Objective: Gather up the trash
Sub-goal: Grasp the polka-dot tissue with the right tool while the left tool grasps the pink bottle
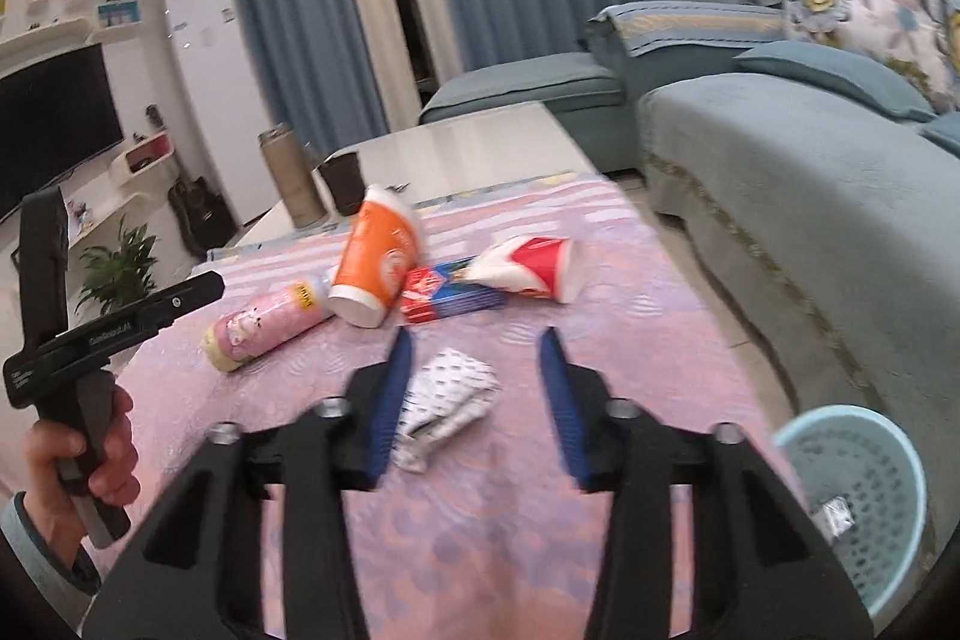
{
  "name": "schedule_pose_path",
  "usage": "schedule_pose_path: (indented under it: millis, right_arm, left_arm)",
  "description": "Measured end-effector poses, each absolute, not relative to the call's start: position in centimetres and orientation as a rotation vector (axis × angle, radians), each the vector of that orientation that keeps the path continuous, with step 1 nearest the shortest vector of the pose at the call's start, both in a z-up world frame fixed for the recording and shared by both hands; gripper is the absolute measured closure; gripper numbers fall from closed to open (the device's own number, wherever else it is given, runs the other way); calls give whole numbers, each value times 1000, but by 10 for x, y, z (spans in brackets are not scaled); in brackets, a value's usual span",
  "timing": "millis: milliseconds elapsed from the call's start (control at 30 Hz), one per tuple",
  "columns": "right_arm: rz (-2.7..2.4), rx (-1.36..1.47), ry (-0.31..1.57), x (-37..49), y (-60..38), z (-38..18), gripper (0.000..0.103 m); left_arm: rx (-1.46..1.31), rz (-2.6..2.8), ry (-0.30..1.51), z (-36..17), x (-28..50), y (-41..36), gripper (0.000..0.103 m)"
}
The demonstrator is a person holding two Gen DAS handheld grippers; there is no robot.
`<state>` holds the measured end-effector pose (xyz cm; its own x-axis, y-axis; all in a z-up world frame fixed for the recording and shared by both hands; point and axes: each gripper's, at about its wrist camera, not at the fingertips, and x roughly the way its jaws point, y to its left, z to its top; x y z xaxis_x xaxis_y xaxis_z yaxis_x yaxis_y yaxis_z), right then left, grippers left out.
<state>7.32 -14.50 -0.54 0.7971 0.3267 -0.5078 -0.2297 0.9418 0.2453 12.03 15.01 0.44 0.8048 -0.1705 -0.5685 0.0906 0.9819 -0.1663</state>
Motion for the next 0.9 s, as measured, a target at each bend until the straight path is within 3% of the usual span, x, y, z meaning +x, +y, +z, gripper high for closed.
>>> schedule_pose_path:
  millis: [300, 633, 900]
  right_arm:
    - [317, 135, 641, 91, -113, -37, 70]
    - [317, 163, 675, 97, -118, -45, 70]
    - [300, 172, 666, 98, -121, -43, 70]
  left_arm:
    - [-160, -82, 781, -40, 162, 207, 25]
    - [-261, -403, 868, -32, 135, 169, 28]
    - [-193, -226, 907, -40, 187, 163, 28]
